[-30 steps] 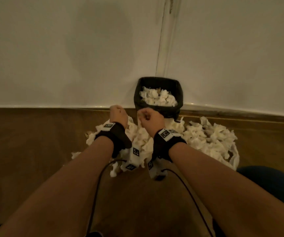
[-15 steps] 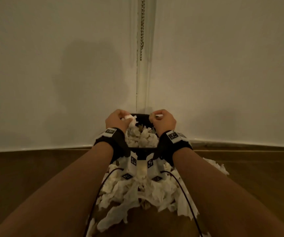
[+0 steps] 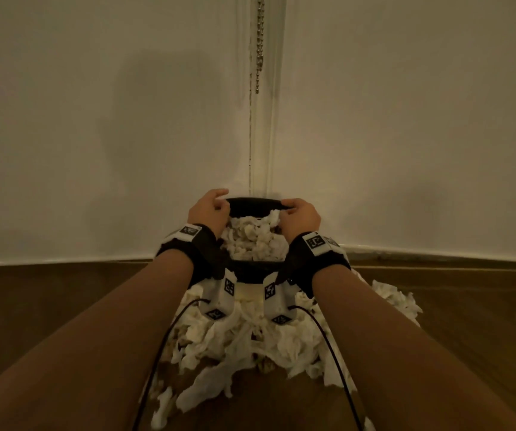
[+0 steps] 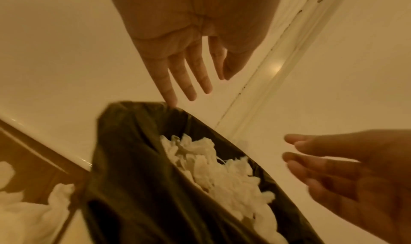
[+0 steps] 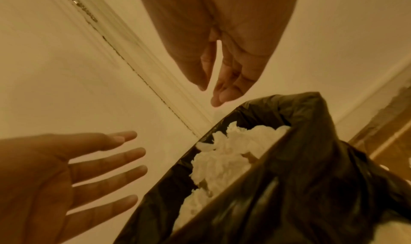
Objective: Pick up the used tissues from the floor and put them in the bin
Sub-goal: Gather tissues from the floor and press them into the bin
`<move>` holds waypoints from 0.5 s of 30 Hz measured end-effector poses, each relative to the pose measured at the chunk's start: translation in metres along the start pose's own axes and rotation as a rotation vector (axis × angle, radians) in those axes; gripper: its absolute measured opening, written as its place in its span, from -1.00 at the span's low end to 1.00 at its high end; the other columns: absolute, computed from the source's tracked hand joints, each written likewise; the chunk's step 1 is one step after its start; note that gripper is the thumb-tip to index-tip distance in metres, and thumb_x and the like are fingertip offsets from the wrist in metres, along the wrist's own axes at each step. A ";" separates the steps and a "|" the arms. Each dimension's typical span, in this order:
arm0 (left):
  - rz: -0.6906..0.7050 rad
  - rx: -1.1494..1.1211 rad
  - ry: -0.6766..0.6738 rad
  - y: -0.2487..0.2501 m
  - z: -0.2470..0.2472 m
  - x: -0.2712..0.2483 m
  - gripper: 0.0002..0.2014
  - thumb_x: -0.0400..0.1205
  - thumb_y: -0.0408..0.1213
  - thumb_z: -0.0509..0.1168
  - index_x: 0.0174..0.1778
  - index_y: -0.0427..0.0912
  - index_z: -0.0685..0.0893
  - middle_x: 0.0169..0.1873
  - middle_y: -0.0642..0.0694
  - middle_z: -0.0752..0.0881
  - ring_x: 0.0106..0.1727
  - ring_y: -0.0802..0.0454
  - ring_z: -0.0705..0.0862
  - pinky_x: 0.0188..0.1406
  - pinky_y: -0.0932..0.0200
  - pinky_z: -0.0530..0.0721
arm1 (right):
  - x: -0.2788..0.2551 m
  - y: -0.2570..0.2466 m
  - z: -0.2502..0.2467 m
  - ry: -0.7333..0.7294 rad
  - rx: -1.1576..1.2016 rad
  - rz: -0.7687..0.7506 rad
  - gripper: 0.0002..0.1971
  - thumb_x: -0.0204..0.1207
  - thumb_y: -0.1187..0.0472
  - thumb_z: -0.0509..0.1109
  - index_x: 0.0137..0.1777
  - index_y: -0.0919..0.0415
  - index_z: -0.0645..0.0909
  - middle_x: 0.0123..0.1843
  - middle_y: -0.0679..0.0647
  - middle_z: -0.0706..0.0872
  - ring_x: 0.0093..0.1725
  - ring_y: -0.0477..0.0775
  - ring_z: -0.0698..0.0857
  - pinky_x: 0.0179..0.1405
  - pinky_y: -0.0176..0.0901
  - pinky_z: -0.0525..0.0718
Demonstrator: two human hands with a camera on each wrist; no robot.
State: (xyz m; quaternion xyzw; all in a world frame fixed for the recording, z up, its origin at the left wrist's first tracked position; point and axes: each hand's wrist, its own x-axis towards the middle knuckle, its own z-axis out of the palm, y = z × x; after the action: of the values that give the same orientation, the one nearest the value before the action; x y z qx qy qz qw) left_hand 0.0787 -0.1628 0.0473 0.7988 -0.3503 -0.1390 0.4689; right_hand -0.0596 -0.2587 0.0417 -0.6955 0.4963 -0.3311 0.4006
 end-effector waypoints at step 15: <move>-0.344 0.460 -0.224 -0.148 -0.064 -0.155 -0.74 0.63 -0.38 0.16 0.16 -0.05 0.63 0.06 -0.16 0.70 0.05 -0.12 0.68 0.02 0.02 0.71 | -0.127 -0.009 0.048 -0.484 -0.162 -0.069 -0.67 0.58 0.43 0.11 -0.26 0.11 0.62 0.12 0.23 0.73 0.11 0.20 0.69 0.22 0.08 0.67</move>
State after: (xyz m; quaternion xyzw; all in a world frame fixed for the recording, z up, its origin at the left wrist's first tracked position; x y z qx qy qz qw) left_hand 0.0664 0.0329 -0.0614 0.9112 -0.2820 -0.2206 0.2037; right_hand -0.0511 -0.1246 0.0193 -0.8009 0.3868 -0.1275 0.4390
